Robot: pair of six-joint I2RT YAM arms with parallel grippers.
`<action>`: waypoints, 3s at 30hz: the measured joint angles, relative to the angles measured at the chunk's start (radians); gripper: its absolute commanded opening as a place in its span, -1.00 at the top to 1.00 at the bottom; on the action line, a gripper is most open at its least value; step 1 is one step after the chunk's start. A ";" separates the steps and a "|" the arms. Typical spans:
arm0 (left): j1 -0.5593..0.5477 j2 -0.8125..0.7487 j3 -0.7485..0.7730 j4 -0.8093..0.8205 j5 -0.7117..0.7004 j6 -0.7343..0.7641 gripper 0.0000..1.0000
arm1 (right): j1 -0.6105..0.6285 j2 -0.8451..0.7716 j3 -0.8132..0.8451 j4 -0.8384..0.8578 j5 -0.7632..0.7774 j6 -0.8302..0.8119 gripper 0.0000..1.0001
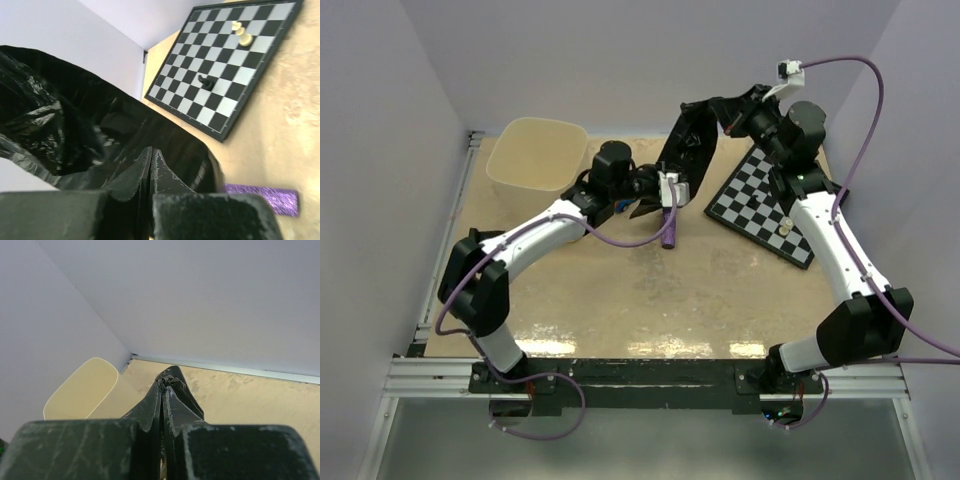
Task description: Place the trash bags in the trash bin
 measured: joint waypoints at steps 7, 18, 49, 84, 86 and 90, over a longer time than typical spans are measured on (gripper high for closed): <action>0.002 -0.214 -0.082 -0.084 0.035 -0.098 0.47 | -0.009 0.000 0.000 0.020 -0.005 -0.040 1.00; 0.007 -0.180 0.041 0.050 -0.108 -0.489 -0.08 | -0.009 -0.043 -0.113 0.018 -0.076 -0.066 1.00; 0.002 0.035 0.343 -0.101 -0.159 -0.670 -0.18 | -0.009 -0.123 -0.146 -0.027 -0.023 -0.033 1.00; -0.011 0.135 0.491 -0.314 -0.300 -0.618 1.00 | -0.012 -0.199 -0.219 -0.082 0.069 -0.156 0.04; -0.004 0.134 0.491 -0.314 -0.298 -0.627 1.00 | -0.012 -0.232 -0.230 -0.087 0.040 -0.175 0.16; 0.011 0.126 0.491 -0.314 -0.256 -0.634 1.00 | -0.012 -0.289 -0.262 -0.092 -0.027 -0.217 0.25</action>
